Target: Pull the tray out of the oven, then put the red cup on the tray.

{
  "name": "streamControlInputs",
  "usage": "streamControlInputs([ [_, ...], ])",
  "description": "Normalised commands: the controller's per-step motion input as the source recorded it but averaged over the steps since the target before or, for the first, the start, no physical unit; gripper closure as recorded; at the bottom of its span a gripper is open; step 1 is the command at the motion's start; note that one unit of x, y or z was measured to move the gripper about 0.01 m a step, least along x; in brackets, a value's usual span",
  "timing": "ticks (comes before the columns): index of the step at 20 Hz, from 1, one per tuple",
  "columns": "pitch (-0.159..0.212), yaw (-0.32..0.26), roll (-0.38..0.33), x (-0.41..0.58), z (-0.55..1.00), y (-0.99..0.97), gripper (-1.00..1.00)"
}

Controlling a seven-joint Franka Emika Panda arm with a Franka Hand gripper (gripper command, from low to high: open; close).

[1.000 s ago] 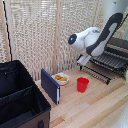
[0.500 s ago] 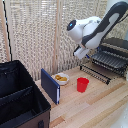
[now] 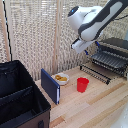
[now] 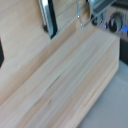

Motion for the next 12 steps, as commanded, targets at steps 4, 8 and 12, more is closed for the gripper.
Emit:
streamControlInputs([
  [4,-0.074,-0.175,0.279,-0.468,0.24,0.11,-1.0],
  [8,-0.136,-0.162,0.297,-0.381,0.03,0.0,-1.0],
  [12,-0.157,-0.078,0.312,-0.093,-0.12,-0.13,-1.0],
])
